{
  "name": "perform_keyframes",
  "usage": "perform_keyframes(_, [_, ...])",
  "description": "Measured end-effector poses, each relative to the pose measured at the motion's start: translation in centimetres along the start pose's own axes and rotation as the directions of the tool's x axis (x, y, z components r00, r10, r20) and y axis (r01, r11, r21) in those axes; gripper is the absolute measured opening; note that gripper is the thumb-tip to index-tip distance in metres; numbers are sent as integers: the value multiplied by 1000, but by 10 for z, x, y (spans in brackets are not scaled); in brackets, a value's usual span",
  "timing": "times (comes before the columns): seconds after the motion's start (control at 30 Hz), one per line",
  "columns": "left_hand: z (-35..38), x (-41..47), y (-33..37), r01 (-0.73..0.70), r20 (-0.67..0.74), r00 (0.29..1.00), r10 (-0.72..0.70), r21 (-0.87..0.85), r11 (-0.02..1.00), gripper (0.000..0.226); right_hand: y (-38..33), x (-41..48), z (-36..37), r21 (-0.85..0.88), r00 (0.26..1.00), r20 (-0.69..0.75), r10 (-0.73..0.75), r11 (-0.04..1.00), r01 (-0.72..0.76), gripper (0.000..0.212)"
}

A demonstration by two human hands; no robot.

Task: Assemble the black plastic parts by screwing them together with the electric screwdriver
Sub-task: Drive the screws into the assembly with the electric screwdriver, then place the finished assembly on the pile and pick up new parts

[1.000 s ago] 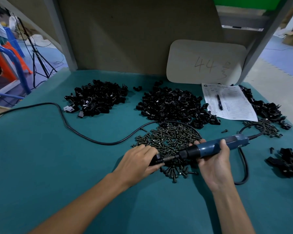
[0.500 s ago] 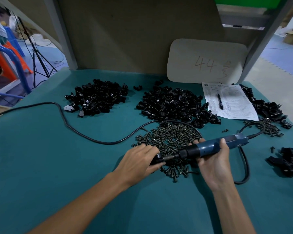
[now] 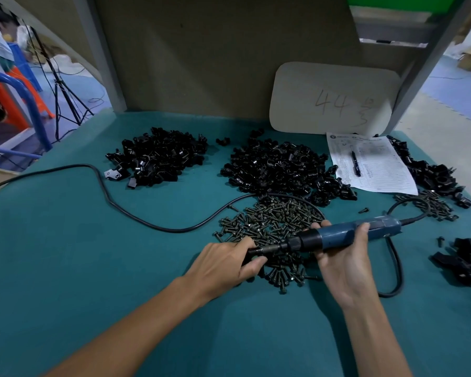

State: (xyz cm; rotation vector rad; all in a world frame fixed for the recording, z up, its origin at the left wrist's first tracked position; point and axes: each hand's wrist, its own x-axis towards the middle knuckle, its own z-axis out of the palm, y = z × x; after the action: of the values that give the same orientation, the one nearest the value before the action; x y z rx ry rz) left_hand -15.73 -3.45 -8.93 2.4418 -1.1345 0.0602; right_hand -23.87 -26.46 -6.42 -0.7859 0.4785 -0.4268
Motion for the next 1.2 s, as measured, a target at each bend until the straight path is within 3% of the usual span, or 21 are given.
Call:
perform_keyframes(0.23, [-4,-5,6,-53,-84,995,51,-22,998,44,-7,2,1,25,999,17,-29,999,29,71])
perform_keyframes(0.4, [-6,-13,2,-133,-280,956,92,-133,982,36,-29,3,0,13,994,-85,-71,997,73,57])
perform_keyframes(0.47, [-5,-13,4,-122,-288,955,78,-139,983,35,-47,6,-11,-147,981,-156,-111,985,89,50])
perform_keyframes(0.5, [-5,-12,5,-102,-277,959,60,-140,985,32,-53,7,-18,-315,975,-171,-144,945,84,46])
perform_keyframes(0.57, [-5,-8,6,-69,-262,964,35,-122,990,27,-58,4,-32,-659,956,-190,-223,751,44,39])
perform_keyframes(0.63, [-5,-8,7,-58,-263,964,33,-89,994,26,-52,-1,-38,-847,926,-213,-311,531,-16,38])
perform_keyframes(0.77, [-3,-9,5,-56,-311,950,32,-69,996,31,-36,-11,-33,-972,883,-180,-433,217,-91,37])
perform_keyframes(0.83, [-1,-8,4,-74,-341,938,57,-37,997,37,-33,-13,-28,-991,863,-135,-488,49,-128,62])
perform_keyframes(0.87, [0,-7,4,-91,-353,932,82,-9,996,40,-32,-16,-22,-996,841,-59,-538,-21,-83,71])
perform_keyframes(0.93, [0,-4,3,-121,-346,930,125,34,992,43,-30,-23,-2,-981,835,190,-517,-143,135,63])
perform_keyframes(1.0, [0,-2,1,-151,-337,927,164,65,986,44,-18,-31,20,-915,884,403,-238,-80,396,52])
perform_keyframes(1.07, [-1,-3,-1,-172,-338,925,175,40,984,42,-1,-40,41,-887,885,460,65,87,455,53])
perform_keyframes(1.13, [-3,-4,0,-166,-328,933,148,-29,986,38,15,-43,51,-881,870,461,177,212,423,49])
perform_keyframes(1.2, [-3,-6,0,-166,-309,941,137,-71,983,40,22,-44,50,-865,873,465,145,284,413,43])
